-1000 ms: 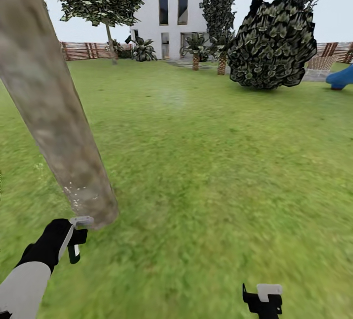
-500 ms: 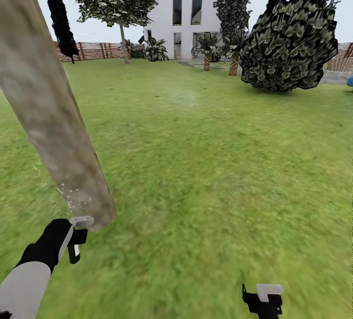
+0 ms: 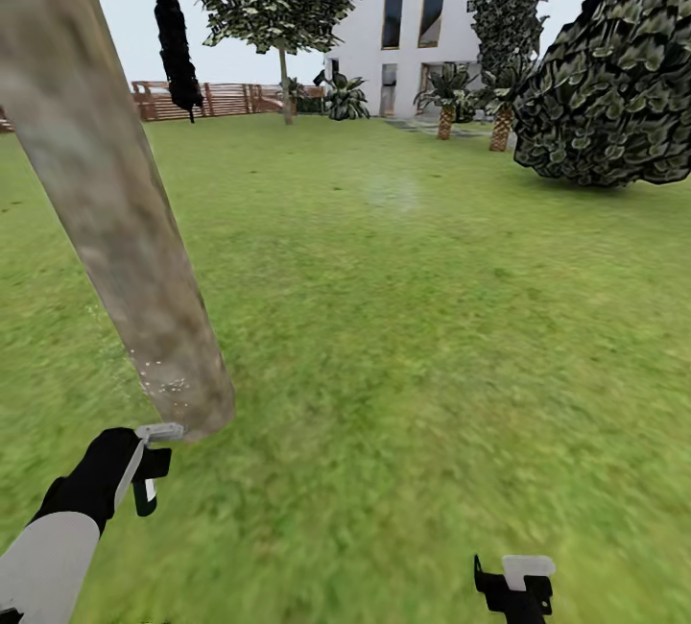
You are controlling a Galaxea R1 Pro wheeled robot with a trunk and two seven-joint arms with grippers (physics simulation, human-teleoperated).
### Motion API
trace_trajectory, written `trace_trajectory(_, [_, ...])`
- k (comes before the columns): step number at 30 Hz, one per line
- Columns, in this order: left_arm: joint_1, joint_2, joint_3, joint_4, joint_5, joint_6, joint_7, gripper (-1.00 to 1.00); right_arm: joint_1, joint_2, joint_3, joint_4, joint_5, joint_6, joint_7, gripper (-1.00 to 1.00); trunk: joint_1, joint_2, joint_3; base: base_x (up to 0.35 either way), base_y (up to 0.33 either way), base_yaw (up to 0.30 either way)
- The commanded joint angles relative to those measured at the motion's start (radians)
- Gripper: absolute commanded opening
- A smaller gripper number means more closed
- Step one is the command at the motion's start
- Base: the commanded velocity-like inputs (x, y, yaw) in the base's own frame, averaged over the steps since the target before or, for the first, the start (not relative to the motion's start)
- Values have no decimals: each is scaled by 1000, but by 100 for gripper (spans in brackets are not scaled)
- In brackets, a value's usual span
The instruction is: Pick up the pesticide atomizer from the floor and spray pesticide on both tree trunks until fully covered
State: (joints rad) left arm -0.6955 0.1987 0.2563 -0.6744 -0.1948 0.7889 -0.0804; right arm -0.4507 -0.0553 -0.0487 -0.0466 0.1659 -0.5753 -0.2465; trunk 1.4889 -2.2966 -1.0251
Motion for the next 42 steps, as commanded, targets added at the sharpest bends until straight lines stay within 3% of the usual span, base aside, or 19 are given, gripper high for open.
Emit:
trace_trajectory(1, [-1,0,4,-1,-11,4,-9,-100,0,0,-5,1,11,-1,-5,100,0,0,-1,75,-267,271])
trace_trajectory(10, [-8,-11,2,13,-4,17,-19,-100,0,-1,-5,1,10,-1,-5,100,0,0,-1,161,-235,110])
trace_trajectory(15, [-5,0,2,17,-13,89,-20,-100,0,-1,-6,0,9,0,-5,100,0,0,-1,276,-162,3])
trace_trajectory(26, [-13,-15,2,2,-4,92,-25,-100,0,-2,-7,0,9,0,-5,100,0,0,-1,42,-25,246])
trace_trajectory(33, [-69,-13,-1,-123,-9,115,-26,-100,0,-2,-7,-1,9,0,-7,100,0,0,-1,-129,41,180])
trace_trajectory(34, [-134,-20,-15,-134,-8,181,-27,-100,0,-3,-7,-1,10,0,-6,100,0,0,-1,-14,4,3])
trace_trajectory(35, [-177,-23,-71,-135,-8,198,-27,-100,0,-3,-7,-1,10,-1,-5,100,0,0,-1,-4,1,1])
trace_trajectory(36, [-206,-23,-96,-135,-7,212,-28,-100,0,-3,-7,-1,10,-1,-5,100,0,0,-1,-1,0,0])
trace_trajectory(39, [-239,-6,-108,-134,-3,224,-28,-100,0,-5,-7,-1,11,-1,-6,100,0,0,-1,0,0,0])
trace_trajectory(41, [-236,41,-107,-132,1,225,-37,-100,0,-5,-7,-1,10,0,-6,100,0,0,-1,0,0,0])
trace_trajectory(42, [-233,51,-107,-131,2,224,-53,-100,0,-5,-7,-1,9,0,-6,100,0,0,-1,0,0,0])
